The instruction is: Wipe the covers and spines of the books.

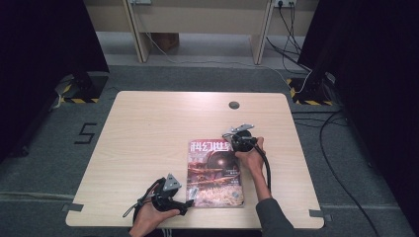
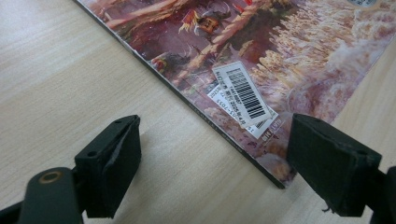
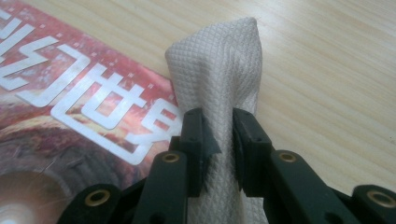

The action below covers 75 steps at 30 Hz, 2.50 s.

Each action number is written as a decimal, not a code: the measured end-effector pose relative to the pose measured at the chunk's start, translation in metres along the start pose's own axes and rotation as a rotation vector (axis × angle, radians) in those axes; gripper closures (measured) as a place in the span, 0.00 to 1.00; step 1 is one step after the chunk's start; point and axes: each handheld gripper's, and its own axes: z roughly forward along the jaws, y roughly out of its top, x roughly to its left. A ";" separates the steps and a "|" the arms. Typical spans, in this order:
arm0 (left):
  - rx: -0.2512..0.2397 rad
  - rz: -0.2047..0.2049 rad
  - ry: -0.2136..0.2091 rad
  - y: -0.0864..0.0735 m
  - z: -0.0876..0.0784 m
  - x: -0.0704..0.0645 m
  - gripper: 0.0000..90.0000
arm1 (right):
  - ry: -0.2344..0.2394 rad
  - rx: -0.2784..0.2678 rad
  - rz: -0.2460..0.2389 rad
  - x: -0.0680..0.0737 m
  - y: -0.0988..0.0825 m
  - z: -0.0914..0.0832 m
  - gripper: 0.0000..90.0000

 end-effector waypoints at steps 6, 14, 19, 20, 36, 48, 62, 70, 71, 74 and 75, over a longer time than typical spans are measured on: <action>0.001 0.000 0.000 0.000 0.000 0.000 0.19 | -0.014 0.017 0.010 -0.001 0.005 0.002 0.84; 0.000 0.000 -0.001 0.000 0.000 0.000 0.19 | -0.026 -0.003 0.005 -0.007 0.008 -0.007 0.85; 0.001 -0.001 0.000 0.000 0.000 0.000 0.19 | -0.019 -0.057 0.003 -0.014 0.009 -0.027 0.85; 0.001 -0.001 0.000 0.000 0.000 0.000 0.19 | -0.019 -0.066 0.001 -0.015 0.009 -0.030 0.85; 0.001 -0.002 0.000 0.000 0.000 0.000 0.19 | -0.007 -0.132 0.038 -0.040 -0.039 -0.070 0.85; 0.001 -0.003 0.000 0.000 0.000 0.000 0.19 | -0.014 -0.143 0.064 -0.049 -0.065 -0.092 0.85; 0.000 -0.003 0.000 0.000 0.000 0.000 0.19 | -0.052 -0.108 0.086 -0.060 -0.101 -0.110 0.85; -0.002 -0.002 -0.002 0.000 0.000 0.000 0.19 | -0.067 -0.078 0.103 -0.066 -0.114 -0.111 0.85; -0.001 -0.002 -0.003 0.000 0.000 0.000 0.19 | -0.065 -0.076 0.106 -0.066 -0.115 -0.111 0.85; -0.003 -0.004 -0.002 0.000 0.000 0.000 0.19 | -0.065 -0.075 0.105 -0.066 -0.117 -0.112 0.85; -0.002 -0.002 -0.003 0.000 0.000 0.000 0.19 | -0.064 -0.071 0.105 -0.066 -0.118 -0.111 0.85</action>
